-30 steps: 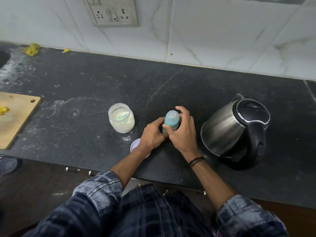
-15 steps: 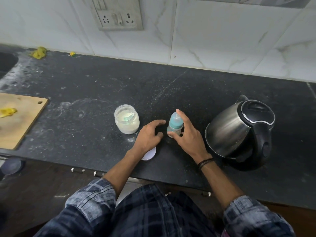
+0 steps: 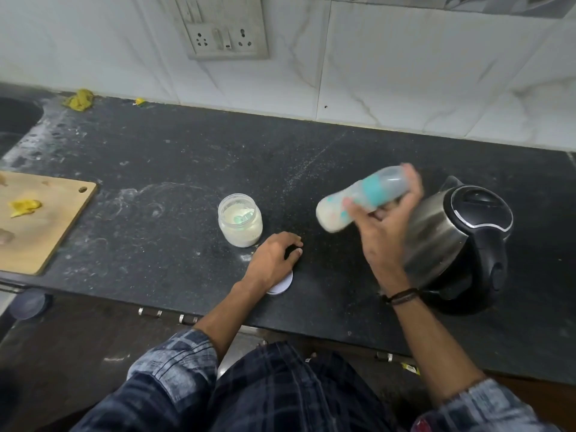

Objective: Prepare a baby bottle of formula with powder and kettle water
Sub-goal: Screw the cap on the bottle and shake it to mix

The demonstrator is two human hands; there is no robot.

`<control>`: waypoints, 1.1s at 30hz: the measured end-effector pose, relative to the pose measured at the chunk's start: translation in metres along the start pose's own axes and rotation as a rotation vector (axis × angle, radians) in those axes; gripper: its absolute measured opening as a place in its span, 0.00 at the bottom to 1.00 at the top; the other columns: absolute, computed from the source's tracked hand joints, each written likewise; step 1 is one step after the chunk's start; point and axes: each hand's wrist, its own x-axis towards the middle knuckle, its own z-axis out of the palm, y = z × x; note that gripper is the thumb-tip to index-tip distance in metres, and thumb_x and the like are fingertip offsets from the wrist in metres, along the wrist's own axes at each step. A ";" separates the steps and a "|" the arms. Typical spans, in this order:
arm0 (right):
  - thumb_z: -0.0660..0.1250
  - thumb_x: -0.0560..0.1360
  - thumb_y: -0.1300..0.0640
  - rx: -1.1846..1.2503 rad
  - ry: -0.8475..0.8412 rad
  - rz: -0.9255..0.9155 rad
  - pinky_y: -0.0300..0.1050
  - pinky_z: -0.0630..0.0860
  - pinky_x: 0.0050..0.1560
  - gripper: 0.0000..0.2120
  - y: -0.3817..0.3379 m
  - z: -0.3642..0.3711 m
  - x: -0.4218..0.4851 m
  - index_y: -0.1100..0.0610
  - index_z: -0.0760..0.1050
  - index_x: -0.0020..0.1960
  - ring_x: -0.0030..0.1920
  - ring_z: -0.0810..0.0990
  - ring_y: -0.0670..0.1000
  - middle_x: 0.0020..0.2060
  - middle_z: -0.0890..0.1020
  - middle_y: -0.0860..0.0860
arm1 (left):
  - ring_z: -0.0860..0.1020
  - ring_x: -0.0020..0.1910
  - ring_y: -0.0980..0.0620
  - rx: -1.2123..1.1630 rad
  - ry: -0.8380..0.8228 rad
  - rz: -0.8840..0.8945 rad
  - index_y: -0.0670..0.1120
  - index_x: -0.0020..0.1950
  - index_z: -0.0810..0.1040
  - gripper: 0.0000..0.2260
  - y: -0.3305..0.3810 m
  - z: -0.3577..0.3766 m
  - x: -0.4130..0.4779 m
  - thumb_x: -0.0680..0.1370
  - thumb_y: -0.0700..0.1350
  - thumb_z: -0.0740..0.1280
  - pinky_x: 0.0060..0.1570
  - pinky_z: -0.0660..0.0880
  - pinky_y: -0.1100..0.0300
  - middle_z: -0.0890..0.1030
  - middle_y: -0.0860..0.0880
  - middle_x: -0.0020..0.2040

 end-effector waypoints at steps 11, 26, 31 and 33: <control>0.80 0.68 0.68 0.000 -0.108 0.029 0.59 0.82 0.59 0.44 -0.028 -0.008 0.009 0.48 0.61 0.75 0.58 0.82 0.58 0.67 0.75 0.53 | 0.77 0.65 0.54 0.002 -0.036 0.079 0.49 0.63 0.83 0.13 0.000 -0.009 -0.008 0.82 0.53 0.67 0.63 0.73 0.59 0.80 0.55 0.68; 0.78 0.69 0.70 0.079 -0.042 0.085 0.54 0.82 0.57 0.44 -0.025 -0.010 0.016 0.49 0.59 0.75 0.56 0.81 0.52 0.66 0.74 0.52 | 0.78 0.60 0.58 -0.086 0.097 0.089 0.50 0.61 0.84 0.22 -0.011 -0.003 -0.031 0.80 0.64 0.61 0.63 0.72 0.60 0.84 0.55 0.59; 0.79 0.70 0.62 0.260 0.184 0.107 0.57 0.80 0.55 0.44 -0.024 -0.011 0.019 0.49 0.57 0.77 0.57 0.82 0.52 0.62 0.78 0.52 | 0.78 0.58 0.61 -0.179 0.091 0.023 0.53 0.59 0.84 0.19 -0.011 -0.004 -0.028 0.79 0.62 0.62 0.62 0.73 0.58 0.84 0.58 0.58; 0.78 0.70 0.65 0.193 0.071 0.148 0.52 0.81 0.54 0.44 -0.026 -0.005 0.018 0.51 0.57 0.77 0.56 0.82 0.53 0.64 0.76 0.55 | 0.78 0.58 0.61 -0.220 0.095 0.010 0.53 0.58 0.84 0.17 -0.012 -0.004 -0.029 0.80 0.61 0.63 0.62 0.74 0.57 0.84 0.60 0.57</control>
